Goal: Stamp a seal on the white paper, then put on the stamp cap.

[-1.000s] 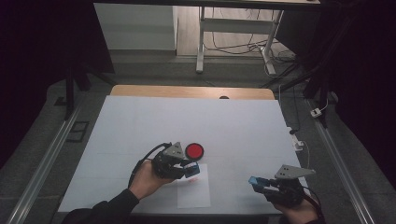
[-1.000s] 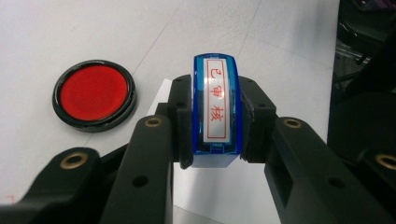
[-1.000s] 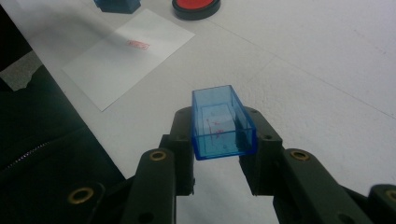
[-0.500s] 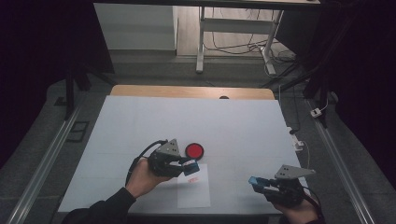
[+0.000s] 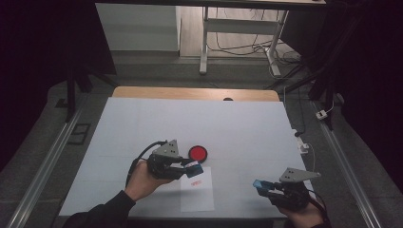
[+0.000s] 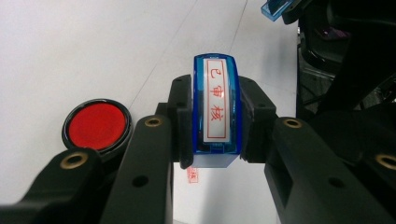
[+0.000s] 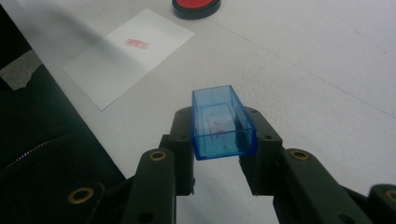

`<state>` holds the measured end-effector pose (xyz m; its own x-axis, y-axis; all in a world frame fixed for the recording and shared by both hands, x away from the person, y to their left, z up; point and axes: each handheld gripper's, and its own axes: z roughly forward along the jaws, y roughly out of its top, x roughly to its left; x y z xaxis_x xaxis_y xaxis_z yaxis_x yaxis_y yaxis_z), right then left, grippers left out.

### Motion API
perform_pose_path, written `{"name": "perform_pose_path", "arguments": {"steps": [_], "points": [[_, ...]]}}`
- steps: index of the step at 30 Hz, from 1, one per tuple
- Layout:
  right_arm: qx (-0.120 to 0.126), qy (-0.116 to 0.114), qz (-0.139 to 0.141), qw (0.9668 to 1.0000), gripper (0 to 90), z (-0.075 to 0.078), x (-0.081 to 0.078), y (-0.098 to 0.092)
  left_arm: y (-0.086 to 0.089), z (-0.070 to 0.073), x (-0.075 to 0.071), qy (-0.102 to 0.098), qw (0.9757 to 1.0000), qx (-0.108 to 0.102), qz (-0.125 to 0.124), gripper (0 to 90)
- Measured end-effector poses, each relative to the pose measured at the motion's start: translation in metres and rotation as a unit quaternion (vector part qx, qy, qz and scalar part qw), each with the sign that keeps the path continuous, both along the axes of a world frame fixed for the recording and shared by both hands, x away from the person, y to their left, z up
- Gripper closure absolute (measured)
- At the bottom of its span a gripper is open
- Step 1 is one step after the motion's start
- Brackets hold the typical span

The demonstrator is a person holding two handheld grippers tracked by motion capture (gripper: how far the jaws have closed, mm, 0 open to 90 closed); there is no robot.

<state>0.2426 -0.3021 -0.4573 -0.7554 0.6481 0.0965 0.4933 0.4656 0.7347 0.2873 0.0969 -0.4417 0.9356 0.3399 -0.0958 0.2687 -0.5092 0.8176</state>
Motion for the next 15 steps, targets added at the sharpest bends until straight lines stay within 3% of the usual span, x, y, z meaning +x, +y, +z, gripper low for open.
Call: {"name": "perform_pose_path", "arguments": {"steps": [10, 15], "points": [[0.005, 0.000, 0.004, 1.0000, 67.6, 0.0005, 0.0008, -0.0002, 0.0044, 0.0037, -0.0002, -0.007, 0.9999, -0.008, -0.004, 69.7], [0.022, -0.002, 0.009, 0.9997, 67.6, 0.0023, 0.0001, 0.0004, 0.0043, 0.0046, -0.0005, -0.012, 0.9999, -0.009, -0.008, 69.7]]}}
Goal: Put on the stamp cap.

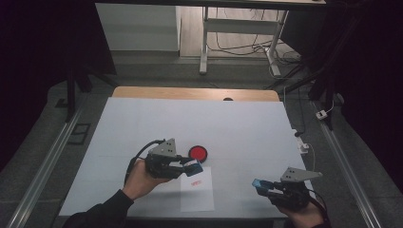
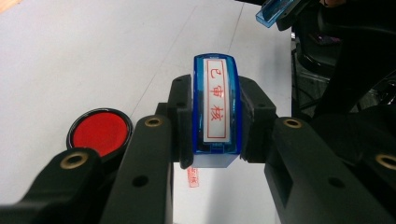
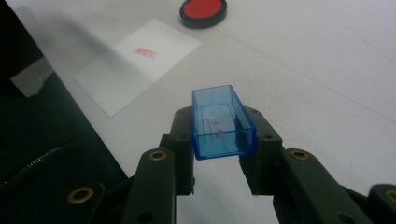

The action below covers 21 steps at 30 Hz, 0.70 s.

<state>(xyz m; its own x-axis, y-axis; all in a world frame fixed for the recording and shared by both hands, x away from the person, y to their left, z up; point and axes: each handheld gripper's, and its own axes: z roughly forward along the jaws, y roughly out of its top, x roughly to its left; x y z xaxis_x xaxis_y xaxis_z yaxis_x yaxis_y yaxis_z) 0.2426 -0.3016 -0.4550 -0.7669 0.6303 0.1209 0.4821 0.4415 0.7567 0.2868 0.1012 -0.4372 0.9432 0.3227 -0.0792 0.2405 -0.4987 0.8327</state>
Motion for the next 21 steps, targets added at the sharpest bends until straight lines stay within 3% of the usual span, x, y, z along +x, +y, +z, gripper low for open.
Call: {"name": "perform_pose_path", "arguments": {"steps": [21], "points": [[0.017, -0.022, 0.078, 0.9966, 67.6, 0.010, 0.011, 0.030, -0.003, -0.003, 0.002, 0.001, 1.0000, 0.000, -0.009, 69.7]]}}
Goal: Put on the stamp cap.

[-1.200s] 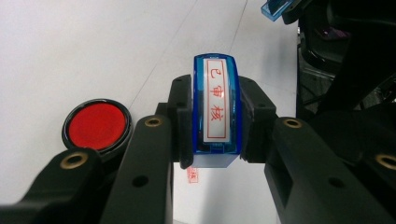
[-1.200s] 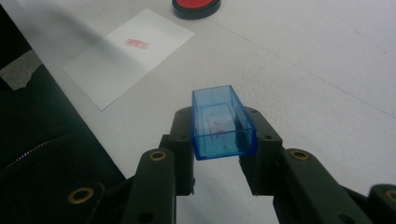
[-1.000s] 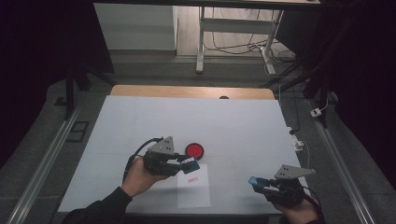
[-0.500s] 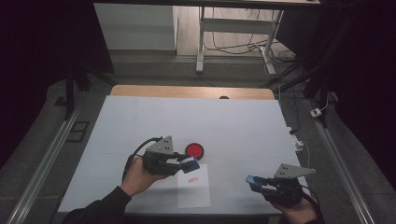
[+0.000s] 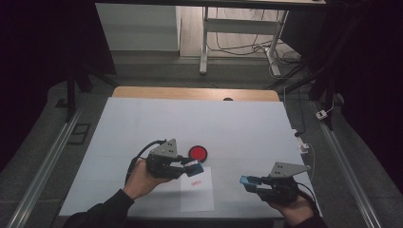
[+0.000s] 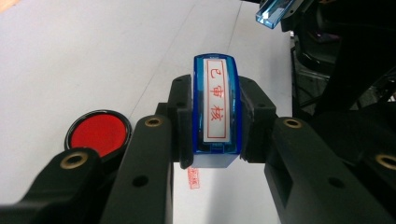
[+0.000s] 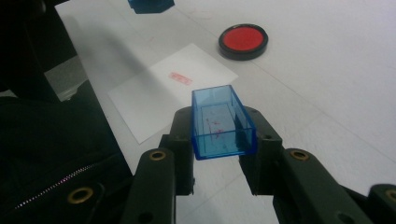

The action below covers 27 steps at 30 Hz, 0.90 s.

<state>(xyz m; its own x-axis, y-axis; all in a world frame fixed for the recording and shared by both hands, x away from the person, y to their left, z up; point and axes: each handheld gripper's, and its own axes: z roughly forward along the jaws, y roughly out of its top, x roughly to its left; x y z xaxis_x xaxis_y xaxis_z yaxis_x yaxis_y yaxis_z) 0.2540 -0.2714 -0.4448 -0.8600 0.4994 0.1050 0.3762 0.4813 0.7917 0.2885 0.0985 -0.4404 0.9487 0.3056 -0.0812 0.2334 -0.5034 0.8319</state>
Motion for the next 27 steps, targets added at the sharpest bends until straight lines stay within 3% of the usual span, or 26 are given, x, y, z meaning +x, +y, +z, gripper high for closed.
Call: {"name": "perform_pose_path", "arguments": {"steps": [13, 27], "points": [[-0.020, -0.014, 0.032, 0.9992, 67.6, 0.000, 0.005, 0.015, -0.001, 0.000, 0.000, -0.008, 0.9999, 0.008, -0.001, 69.7], [-0.003, -0.013, 0.063, 0.9979, 67.7, -0.003, 0.017, 0.039, 0.001, 0.001, 0.001, -0.014, 0.9998, 0.009, -0.010, 69.7]]}}
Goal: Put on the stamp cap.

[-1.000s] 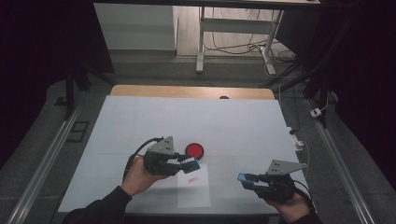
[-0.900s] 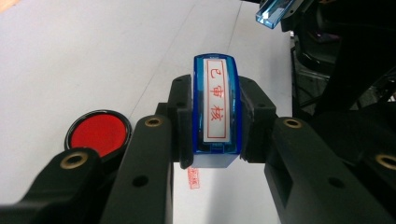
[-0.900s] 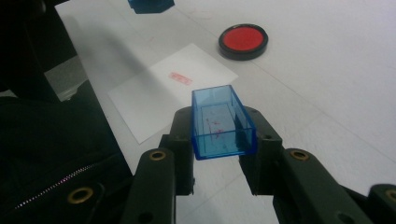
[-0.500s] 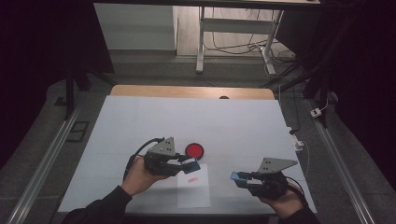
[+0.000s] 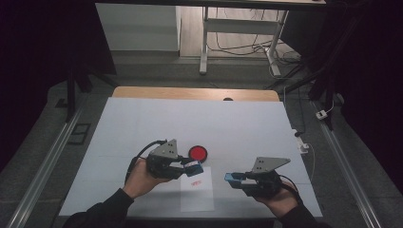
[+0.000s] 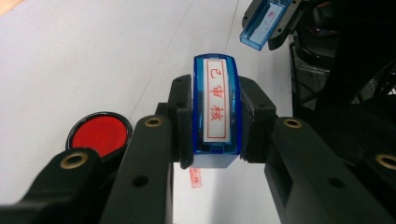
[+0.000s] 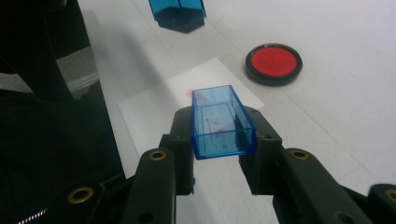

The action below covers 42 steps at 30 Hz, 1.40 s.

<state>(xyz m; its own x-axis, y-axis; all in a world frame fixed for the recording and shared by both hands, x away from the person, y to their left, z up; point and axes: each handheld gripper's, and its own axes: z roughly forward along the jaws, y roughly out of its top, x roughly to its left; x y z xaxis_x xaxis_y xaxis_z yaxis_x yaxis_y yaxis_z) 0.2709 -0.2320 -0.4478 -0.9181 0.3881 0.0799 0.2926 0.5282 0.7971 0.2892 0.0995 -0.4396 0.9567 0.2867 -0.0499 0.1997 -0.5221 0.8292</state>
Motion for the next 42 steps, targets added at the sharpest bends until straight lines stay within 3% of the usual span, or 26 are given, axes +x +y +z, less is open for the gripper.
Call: {"name": "perform_pose_path", "arguments": {"steps": [9, 17, 27, 42], "points": [[-0.005, -0.011, 0.035, 0.9993, 67.7, -0.001, 0.006, 0.018, 0.000, 0.001, 0.001, -0.003, 1.0000, -0.002, -0.008, 69.7], [0.000, -0.005, 0.074, 0.9972, 67.7, -0.005, 0.013, 0.034, 0.000, 0.001, -0.001, -0.013, 0.9996, 0.000, -0.025, 69.8], [0.016, 0.016, 0.081, 0.9964, 67.7, -0.014, 0.022, 0.048, 0.000, 0.003, -0.002, -0.020, 0.9991, -0.007, -0.037, 69.8], [0.030, 0.023, 0.111, 0.9931, 67.7, -0.022, 0.028, 0.066, 0.000, 0.003, -0.002, -0.028, 0.9978, -0.016, -0.058, 69.8]]}}
